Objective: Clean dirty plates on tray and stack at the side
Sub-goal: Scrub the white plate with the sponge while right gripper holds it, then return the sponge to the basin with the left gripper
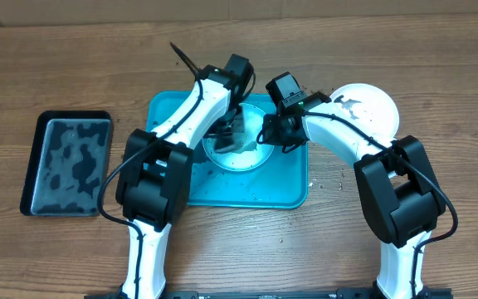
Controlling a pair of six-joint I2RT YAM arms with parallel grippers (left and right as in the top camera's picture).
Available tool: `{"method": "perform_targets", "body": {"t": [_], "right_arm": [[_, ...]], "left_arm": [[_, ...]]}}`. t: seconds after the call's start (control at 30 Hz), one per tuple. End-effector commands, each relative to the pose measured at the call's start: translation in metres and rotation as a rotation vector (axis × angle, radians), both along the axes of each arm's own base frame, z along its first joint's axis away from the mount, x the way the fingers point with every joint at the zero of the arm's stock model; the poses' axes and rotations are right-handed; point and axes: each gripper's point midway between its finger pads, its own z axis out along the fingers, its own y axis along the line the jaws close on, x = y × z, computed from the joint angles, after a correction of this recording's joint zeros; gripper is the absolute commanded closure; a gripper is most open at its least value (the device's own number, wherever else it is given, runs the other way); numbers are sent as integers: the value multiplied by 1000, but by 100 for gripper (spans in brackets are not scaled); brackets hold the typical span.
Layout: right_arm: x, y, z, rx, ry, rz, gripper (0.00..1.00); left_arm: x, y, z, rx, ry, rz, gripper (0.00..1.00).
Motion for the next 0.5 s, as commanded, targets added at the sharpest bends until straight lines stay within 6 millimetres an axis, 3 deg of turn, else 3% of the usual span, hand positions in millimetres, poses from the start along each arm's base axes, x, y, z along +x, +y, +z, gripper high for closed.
{"method": "perform_targets", "body": {"t": [0.0,0.23,0.37,0.47], "right_arm": [[-4,-8,-7,-53,7,2,96],[-6,-10,-5,-60,21,2,96],[-6,-9,-4,-60,20,2,96],[-5,-9,-4,-57,16,2,96]], "left_arm": [[12,50,28,125,-84,166,96],[28,93,101,-11,-238,315,96],[25,146,134,-16,-299,411,96],[12,191,135,12,-267,507,96]]}}
